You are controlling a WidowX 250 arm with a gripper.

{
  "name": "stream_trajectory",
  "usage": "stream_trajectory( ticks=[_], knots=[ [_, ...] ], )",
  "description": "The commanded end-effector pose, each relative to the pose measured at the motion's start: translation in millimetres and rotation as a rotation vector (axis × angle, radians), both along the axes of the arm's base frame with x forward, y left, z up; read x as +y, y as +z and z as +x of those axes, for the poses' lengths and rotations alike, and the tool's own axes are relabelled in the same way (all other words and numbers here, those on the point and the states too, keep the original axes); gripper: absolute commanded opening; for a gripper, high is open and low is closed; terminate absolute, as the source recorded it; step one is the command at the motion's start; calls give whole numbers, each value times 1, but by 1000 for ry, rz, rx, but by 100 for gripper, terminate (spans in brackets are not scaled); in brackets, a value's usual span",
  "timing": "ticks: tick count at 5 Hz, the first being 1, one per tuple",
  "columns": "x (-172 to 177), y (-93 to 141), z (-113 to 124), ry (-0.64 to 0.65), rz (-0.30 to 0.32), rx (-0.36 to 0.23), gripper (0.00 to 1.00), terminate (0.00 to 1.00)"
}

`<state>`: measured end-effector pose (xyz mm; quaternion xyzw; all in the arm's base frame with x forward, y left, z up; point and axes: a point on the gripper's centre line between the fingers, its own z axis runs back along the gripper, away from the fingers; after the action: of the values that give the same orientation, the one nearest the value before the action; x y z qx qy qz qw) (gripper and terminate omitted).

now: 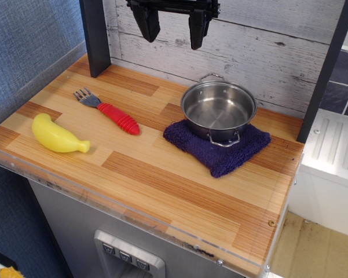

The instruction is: Takes the pot off the blue napkin,

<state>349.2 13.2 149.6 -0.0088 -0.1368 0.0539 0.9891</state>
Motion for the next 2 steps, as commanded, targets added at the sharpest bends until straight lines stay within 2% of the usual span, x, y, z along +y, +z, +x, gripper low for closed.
stream_trajectory(
  ticks=[1, 2],
  knots=[
    [0, 0, 0, 0, 0, 0, 100, 0],
    [-4, -11, 7, 1, 13, 29, 100, 0]
  ],
)
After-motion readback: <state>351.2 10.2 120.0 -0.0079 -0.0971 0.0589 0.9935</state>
